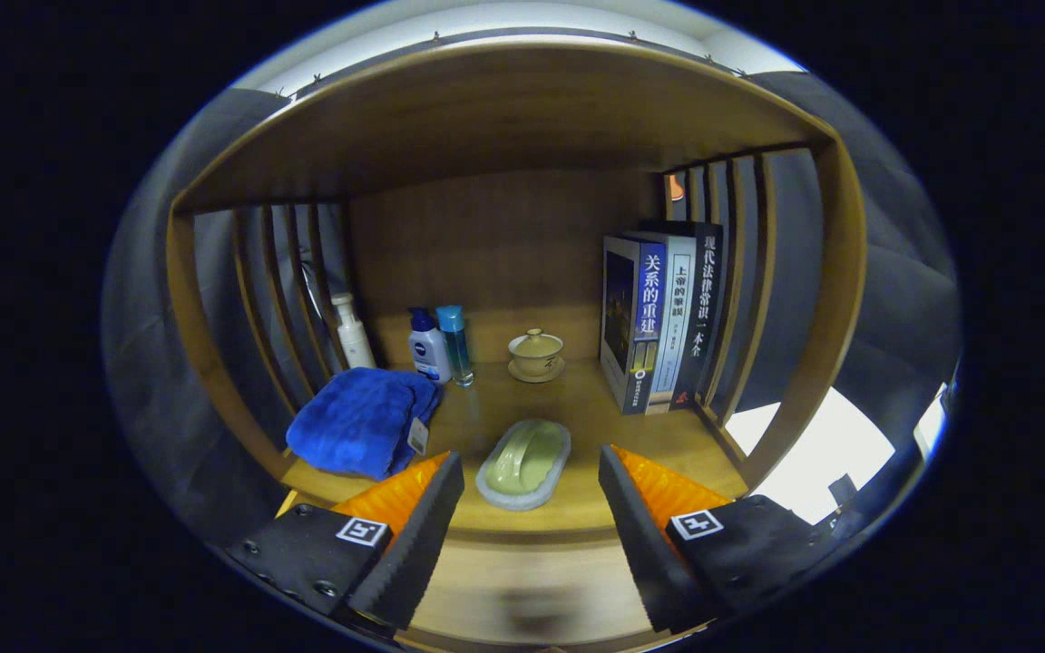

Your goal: Pull open the drawer, take out the items inside it, and place them on the countertop above the cabinet.

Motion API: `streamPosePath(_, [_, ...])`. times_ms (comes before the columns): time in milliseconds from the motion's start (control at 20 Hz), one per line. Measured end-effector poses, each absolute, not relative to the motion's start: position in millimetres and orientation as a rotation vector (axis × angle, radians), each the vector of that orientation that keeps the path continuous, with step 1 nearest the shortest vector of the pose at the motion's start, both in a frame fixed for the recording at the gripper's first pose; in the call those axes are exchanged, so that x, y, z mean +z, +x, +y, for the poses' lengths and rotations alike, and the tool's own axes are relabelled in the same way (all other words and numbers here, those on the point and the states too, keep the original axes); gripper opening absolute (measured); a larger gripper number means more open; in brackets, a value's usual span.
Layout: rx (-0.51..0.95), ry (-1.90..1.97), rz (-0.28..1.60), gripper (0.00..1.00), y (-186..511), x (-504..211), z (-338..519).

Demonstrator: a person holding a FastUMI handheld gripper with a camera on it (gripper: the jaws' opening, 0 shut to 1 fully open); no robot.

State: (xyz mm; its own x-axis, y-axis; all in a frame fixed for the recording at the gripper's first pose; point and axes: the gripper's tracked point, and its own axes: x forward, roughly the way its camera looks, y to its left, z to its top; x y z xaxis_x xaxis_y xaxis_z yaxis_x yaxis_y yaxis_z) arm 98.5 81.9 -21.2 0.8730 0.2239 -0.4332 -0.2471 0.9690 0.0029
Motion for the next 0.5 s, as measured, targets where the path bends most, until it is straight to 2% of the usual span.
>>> streamPosePath(500, [0.307,-0.081,0.291,0.98,13.9,-46.5,47.1])
